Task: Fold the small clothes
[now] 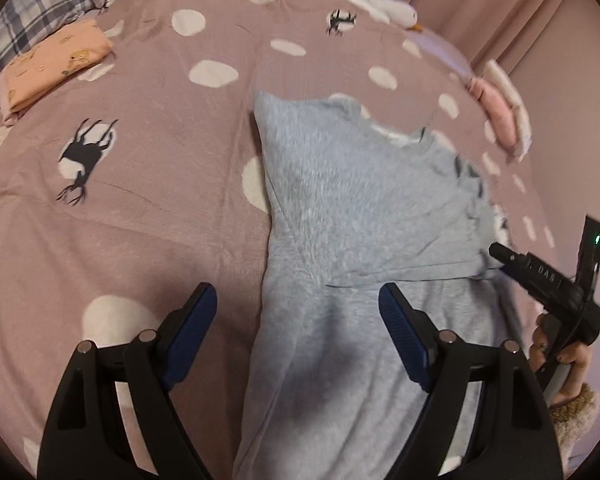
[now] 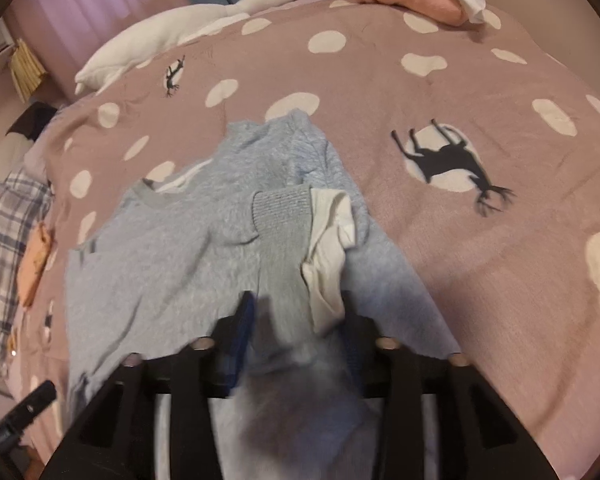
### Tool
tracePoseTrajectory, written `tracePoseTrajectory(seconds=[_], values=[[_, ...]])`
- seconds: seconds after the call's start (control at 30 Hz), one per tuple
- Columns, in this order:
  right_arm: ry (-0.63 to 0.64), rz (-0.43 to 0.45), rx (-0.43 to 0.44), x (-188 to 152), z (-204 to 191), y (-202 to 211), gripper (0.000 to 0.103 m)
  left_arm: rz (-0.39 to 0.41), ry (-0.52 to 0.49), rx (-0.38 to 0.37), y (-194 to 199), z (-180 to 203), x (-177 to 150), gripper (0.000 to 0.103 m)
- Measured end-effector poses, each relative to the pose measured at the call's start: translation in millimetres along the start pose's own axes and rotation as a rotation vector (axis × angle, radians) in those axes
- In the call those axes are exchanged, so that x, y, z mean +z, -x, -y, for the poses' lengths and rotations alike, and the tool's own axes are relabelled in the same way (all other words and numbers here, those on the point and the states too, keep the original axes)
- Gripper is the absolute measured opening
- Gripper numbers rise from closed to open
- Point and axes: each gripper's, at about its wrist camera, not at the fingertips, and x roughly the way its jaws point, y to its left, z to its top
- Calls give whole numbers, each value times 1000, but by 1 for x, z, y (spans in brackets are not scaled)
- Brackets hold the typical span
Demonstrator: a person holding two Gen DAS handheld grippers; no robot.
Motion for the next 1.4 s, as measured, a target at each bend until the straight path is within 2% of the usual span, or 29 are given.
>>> tracePoseTrajectory(seconds=[0.2, 0.3, 0.4, 0.53, 0.67, 1.0, 1.1, 1.23, 1.4], values=[[74, 126, 4, -16, 8, 64, 82, -14, 38, -44, 20, -11, -22, 87], [66, 151, 24, -27, 19, 85, 82, -58, 60, -83, 22, -16, -38, 87], [50, 122, 38, -43, 37, 96, 82, -110, 68, -119, 20, -19, -56, 87], [22, 62, -5, -68, 55, 97, 82, -173, 68, -101, 15, -22, -77, 86], [-24, -11, -22, -96, 73, 96, 82, -200, 73, -149, 16, -22, -88, 85], [-116, -133, 34, -144, 95, 99, 82, -282, 85, -237, 18, -13, -122, 83], [-124, -177, 38, -154, 99, 93, 82, -295, 46, -225, 20, -5, -134, 82], [-155, -208, 46, -157, 100, 89, 76, -294, 17, -223, 23, 0, -144, 82], [-97, -260, 70, -163, 86, 87, 64, -284, 33, -231, 24, -3, -149, 81]])
